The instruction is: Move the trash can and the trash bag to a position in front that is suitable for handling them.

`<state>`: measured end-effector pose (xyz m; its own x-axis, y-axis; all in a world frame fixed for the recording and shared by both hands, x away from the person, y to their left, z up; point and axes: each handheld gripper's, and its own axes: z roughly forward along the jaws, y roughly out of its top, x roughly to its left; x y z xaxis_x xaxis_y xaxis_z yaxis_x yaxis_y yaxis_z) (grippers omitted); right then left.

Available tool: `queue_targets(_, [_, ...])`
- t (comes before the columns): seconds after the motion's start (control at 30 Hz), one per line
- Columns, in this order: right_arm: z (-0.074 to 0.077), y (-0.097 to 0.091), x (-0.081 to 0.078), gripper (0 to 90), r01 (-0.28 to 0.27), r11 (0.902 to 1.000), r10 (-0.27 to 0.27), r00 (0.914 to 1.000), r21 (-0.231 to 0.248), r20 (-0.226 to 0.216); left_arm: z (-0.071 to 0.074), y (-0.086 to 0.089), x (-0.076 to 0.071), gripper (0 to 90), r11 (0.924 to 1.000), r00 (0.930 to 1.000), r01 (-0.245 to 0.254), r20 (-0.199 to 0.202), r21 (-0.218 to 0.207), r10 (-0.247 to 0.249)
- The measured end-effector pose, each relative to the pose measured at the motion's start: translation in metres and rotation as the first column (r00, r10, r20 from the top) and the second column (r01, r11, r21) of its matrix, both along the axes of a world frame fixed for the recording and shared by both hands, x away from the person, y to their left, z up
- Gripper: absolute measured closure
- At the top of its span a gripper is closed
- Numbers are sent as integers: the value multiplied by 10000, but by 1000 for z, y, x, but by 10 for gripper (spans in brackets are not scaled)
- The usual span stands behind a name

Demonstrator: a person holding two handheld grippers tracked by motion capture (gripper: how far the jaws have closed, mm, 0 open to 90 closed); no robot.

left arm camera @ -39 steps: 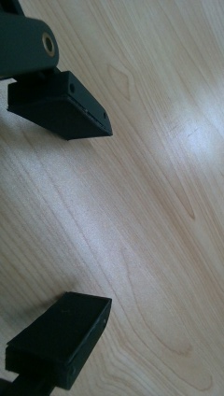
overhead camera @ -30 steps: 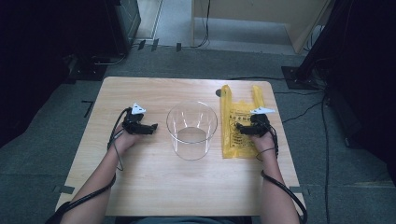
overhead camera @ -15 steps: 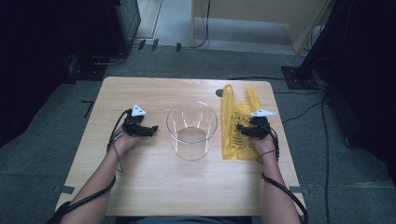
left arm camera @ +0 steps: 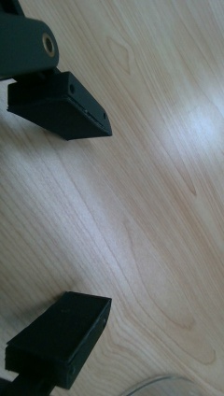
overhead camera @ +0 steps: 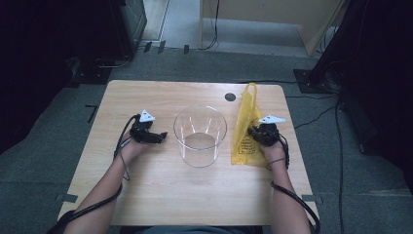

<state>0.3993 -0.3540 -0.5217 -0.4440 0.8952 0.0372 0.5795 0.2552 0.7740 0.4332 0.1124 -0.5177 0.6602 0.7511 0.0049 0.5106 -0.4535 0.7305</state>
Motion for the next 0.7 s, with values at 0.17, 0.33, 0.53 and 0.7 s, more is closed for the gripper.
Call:
queue_targets(0.17, [1,2,2,857,-34,9990,48,9995,450,-319,0,-4,-1,214,9991,9994,344,59,-255,-343])
queue_targets(0.33, [4,7,3,884,-745,9966,760,9961,346,-444,3,-5,-1,237,9972,9984,431,-327,-611,-452])
queue_targets(0.53, [14,11,3,900,-1102,9927,1118,9932,499,-314,17,-3,-2,242,9903,9965,546,-560,-1276,-622])
queue_targets(0.7, [23,12,2,900,-1245,9904,1248,9922,608,-14,29,-7,-5,242,9862,9930,958,-553,-1354,-1040])
